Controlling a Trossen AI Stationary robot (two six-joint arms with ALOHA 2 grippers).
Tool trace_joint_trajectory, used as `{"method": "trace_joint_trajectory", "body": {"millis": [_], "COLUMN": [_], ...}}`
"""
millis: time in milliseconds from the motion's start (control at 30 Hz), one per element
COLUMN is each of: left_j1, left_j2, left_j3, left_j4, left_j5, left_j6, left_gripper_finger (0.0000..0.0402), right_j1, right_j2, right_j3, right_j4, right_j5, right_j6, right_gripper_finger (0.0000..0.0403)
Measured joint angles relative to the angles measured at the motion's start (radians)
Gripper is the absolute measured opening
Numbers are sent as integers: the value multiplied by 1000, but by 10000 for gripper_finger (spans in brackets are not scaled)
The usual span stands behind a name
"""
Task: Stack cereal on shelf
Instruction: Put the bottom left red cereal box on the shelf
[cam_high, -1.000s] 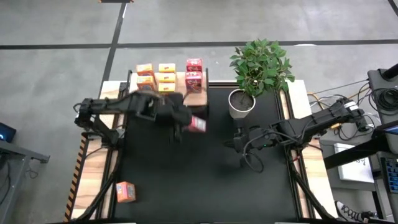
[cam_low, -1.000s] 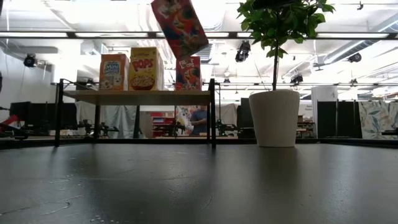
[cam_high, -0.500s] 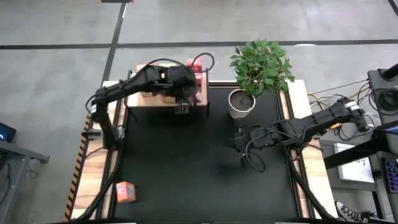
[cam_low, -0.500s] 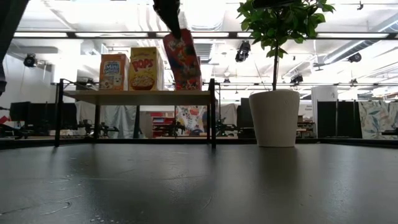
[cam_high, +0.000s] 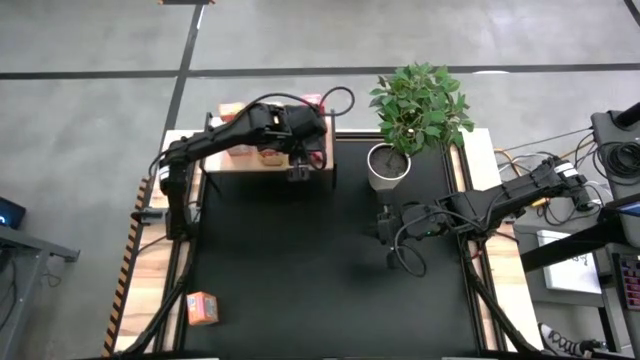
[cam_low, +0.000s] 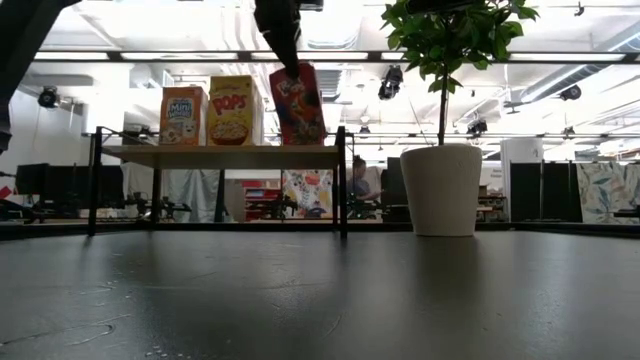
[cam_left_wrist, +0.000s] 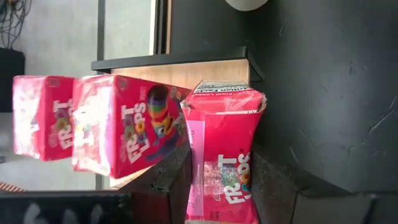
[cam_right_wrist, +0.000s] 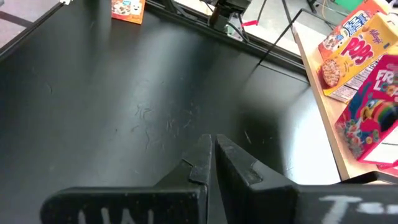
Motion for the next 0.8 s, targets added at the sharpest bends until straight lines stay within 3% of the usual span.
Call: {"method": "trace_joint_trajectory", "body": {"millis": [800], "left_j1": [8], "left_j2": [25], "left_j3": [46], "left_j4": [16], "left_j5": [0], "left_j6": [0], "left_gripper_finger": [185], "right_j1": [0], "right_j2": [0], "right_j3": [0], "right_j4": [0], "right_j5": [0], "right_j6": [16], "right_gripper_finger": [12]}}
